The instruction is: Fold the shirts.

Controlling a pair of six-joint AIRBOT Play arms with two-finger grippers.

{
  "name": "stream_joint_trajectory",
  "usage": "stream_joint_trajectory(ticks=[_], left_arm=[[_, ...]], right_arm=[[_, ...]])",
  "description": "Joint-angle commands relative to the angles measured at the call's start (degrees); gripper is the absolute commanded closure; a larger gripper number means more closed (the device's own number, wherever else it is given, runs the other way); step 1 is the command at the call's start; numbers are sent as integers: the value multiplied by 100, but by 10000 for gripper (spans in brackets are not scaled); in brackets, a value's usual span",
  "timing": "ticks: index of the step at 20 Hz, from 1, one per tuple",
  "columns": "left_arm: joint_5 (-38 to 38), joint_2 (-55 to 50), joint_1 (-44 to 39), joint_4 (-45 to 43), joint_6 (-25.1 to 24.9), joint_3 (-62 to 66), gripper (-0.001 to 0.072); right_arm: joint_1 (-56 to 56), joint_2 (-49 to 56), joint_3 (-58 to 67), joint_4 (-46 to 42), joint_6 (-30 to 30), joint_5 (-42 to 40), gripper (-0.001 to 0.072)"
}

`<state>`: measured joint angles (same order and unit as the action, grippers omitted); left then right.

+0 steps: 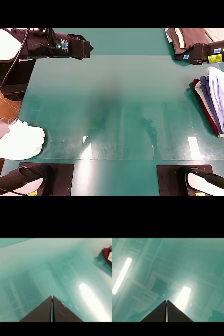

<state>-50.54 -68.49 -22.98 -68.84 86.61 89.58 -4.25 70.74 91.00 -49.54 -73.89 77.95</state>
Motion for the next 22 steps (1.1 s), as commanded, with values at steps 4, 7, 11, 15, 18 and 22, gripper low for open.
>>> stream_joint_trajectory(ticks=[4,7,11,15,18,22], left_arm=[[94,-2,-2,-2,-2,2,682],[94,-2,-2,0,0,2,682],[107,-2,-2,7,0,2,682],[-227,179,251,-334,-2,149,682],[-2133,859,850,-1676,208,140,683],[-3486,2004,1687,-3169,341,-863,680]], right_arm=[[-7,4,7,2,-2,4,695],[-7,4,7,2,-2,4,695],[-7,2,7,4,-2,33,695],[-7,4,4,2,-2,96,695],[-7,4,2,0,-2,179,695],[-7,4,-4,0,-2,162,695]])
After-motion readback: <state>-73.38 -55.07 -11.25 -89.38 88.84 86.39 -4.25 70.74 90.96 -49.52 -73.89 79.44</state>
